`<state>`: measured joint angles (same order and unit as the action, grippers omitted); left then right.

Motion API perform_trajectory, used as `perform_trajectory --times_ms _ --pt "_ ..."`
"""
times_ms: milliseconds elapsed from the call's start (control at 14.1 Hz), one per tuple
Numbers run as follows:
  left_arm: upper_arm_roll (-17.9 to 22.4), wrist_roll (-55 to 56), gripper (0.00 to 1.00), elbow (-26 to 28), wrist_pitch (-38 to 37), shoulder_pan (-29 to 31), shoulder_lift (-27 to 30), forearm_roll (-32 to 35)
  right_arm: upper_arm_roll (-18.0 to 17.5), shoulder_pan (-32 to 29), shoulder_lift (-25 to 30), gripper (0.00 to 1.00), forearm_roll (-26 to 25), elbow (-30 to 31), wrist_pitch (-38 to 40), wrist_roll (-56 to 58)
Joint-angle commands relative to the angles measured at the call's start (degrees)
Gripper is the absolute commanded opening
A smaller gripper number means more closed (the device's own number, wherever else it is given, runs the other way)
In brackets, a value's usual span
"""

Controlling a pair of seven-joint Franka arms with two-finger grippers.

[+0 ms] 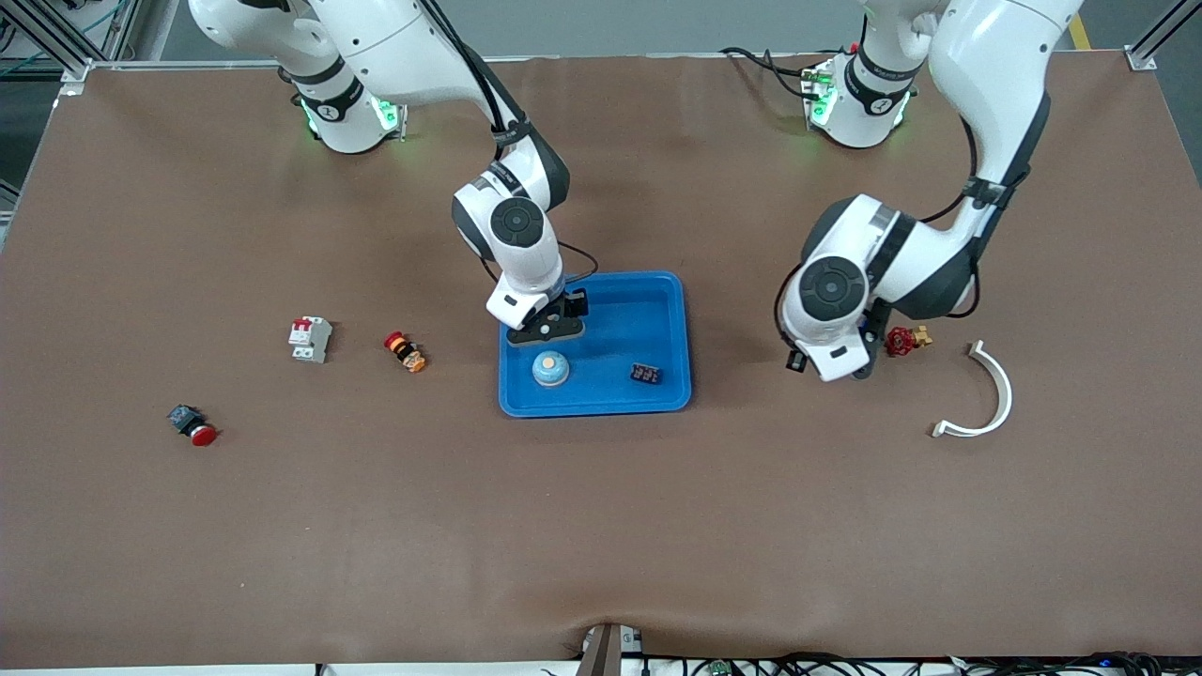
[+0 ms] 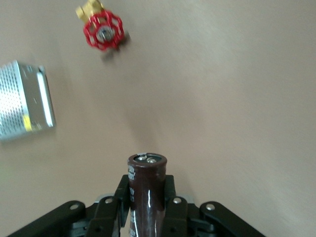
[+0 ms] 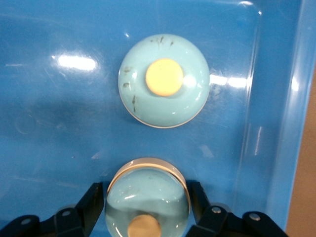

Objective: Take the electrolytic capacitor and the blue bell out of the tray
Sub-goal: 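Set the capacitor by the red valve while the right gripper carries the bell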

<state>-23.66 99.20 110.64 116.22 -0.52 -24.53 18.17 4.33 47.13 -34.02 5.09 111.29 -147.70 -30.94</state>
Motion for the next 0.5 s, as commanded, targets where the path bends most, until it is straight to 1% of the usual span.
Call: perform_trajectory --times_ms 0,142,425 --pt "-0.6 -7.7 0.0 5.7 0.1 3.9 4.2 0.9 0.5 0.7 0.7 0.63 0.4 0.7 0.0 -0.8" --pt "-0.6 -13.0 0.0 8.1 0.3 6.8 4.4 0.9 0.5 0.7 0.7 0.47 0.4 0.6 0.1 -0.8" --pt "-0.6 -22.5 0.0 11.5 1.5 12.5 4.5 0.9 0.5 0.4 1.3 0.43 0.4 0.6 0.5 -0.7"
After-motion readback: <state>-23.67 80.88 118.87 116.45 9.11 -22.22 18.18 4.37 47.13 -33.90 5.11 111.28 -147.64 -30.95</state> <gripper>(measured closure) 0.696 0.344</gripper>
